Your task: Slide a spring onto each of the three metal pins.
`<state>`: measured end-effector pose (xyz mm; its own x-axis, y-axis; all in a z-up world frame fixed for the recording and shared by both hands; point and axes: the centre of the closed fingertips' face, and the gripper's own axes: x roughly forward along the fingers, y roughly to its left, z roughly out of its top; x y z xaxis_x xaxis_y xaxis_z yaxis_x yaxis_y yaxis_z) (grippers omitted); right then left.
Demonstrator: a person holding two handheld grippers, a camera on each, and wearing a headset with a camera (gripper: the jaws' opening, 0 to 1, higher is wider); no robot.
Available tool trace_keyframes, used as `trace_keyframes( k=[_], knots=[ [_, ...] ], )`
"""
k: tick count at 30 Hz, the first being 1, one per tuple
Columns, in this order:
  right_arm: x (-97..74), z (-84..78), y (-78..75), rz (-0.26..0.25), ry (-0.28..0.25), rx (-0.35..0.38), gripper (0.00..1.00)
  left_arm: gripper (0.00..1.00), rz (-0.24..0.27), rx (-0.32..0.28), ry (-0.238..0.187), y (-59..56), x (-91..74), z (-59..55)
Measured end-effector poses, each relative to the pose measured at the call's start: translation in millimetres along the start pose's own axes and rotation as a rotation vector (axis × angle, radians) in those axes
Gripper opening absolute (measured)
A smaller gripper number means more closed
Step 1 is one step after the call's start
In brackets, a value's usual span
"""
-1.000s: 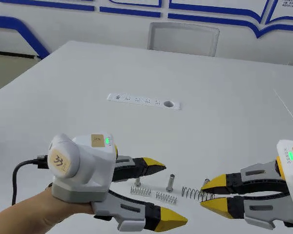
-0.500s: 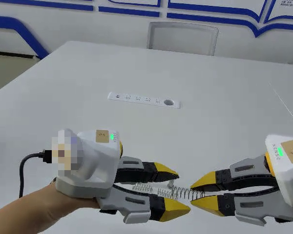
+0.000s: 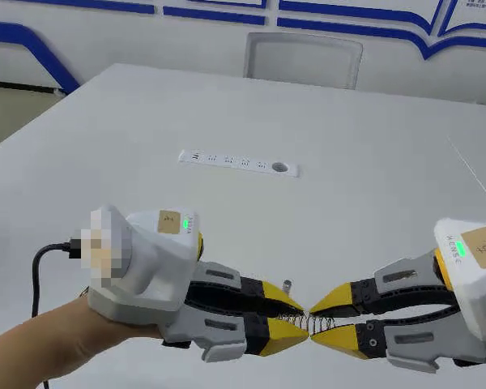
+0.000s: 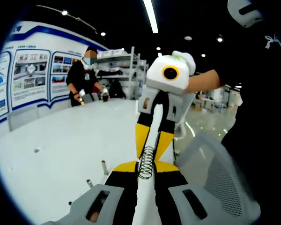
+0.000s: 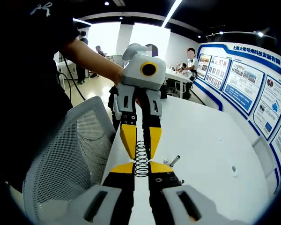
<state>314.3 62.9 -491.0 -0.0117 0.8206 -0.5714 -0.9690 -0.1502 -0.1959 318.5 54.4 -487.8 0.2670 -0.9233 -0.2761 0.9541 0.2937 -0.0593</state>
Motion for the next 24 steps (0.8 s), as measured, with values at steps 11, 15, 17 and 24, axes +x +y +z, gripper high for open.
trace_keyframes(
  k=[11, 15, 17, 24],
  knots=[
    [-0.7, -0.9, 0.0, -0.003, 0.009, 0.009, 0.12, 0.10, -0.014, 0.077, 0.028, -2.6, 2.0, -0.2],
    [-3.3, -2.1, -2.6, -0.012, 0.006, 0.032, 0.15, 0.10, -0.023, 0.085, 0.027, -3.0, 1.7, 1.6],
    [-4.6, -6.5, -3.9, -0.014, 0.016, 0.046, 0.16, 0.10, -0.022, 0.087, 0.029, -2.2, 1.0, 1.5],
    [-3.6, -6.3, -1.9, -0.002, 0.003, 0.058, 0.12, 0.10, -0.031, 0.080, 0.026, -1.0, 0.8, 2.2]
  ],
)
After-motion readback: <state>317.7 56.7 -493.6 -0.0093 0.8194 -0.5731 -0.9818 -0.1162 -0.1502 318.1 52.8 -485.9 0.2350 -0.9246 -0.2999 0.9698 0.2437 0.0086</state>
